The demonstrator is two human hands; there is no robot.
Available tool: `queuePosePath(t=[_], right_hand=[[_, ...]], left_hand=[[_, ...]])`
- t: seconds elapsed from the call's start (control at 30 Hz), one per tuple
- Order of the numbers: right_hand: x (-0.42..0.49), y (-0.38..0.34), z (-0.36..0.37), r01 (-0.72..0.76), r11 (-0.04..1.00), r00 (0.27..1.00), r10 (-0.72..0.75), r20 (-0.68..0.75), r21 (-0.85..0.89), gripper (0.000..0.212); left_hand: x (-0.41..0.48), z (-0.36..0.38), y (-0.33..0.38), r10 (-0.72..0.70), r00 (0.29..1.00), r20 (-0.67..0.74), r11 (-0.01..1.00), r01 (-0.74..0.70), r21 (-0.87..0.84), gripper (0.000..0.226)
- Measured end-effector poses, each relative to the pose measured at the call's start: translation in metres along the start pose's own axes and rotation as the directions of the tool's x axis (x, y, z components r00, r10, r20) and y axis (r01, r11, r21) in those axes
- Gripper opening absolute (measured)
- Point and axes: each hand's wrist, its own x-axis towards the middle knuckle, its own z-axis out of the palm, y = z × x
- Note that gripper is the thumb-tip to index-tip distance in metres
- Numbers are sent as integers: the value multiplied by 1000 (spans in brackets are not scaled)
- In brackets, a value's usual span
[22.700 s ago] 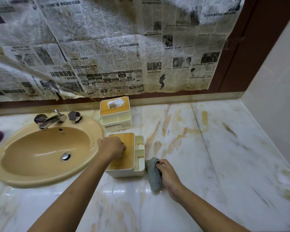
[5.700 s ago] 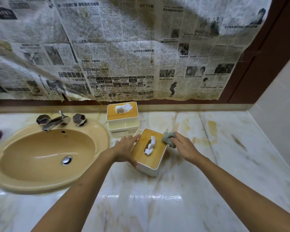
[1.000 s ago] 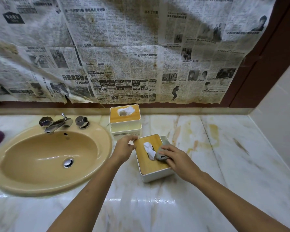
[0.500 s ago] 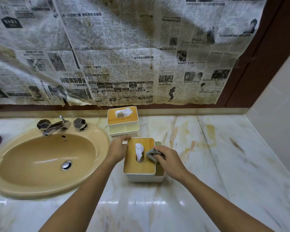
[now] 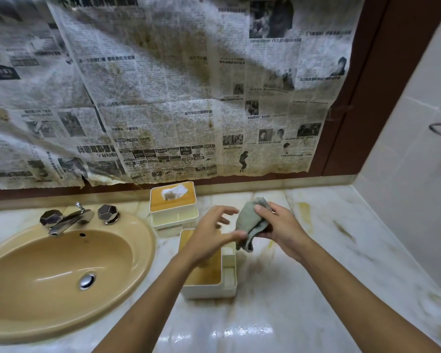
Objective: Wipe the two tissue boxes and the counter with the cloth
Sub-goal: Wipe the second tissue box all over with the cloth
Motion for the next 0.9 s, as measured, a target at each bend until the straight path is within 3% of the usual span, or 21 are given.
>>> queuePosePath(t=[0.1, 0.17, 0.27, 0.4, 0.57, 0.7, 0.9], right_hand=[[-11, -11, -8, 23, 997, 990, -34, 136, 80, 40], [-16, -16, -11, 56, 998, 985, -58, 162, 16, 52], [-20, -19, -13, 109, 983, 989, -92, 119, -147, 58], [-23, -22, -15, 81, 985, 994, -69, 84, -151, 60], [-25, -22, -24, 41, 994, 998, -36, 51, -103, 66], [-25, -25, -31, 62, 995, 995, -54, 87, -83, 64], [-15, -35, -46, 131, 966, 987, -147, -60, -225, 56]], left_hand=[[2, 15, 22, -2, 1000, 11, 983, 4, -182, 54], [2, 17, 28, -22, 1000, -17, 970, 17, -242, 53], [0, 18, 31, -16, 1000, -7, 962, 14, -274, 38], [0, 12, 29, -59, 998, -4, 941, 54, -333, 14], [4, 18, 33, -83, 996, 36, 925, 90, -370, 27], [12, 33, 40, -110, 994, 15, 946, 109, -304, 43], [41, 37, 37, -136, 990, -41, 930, 114, -349, 6]])
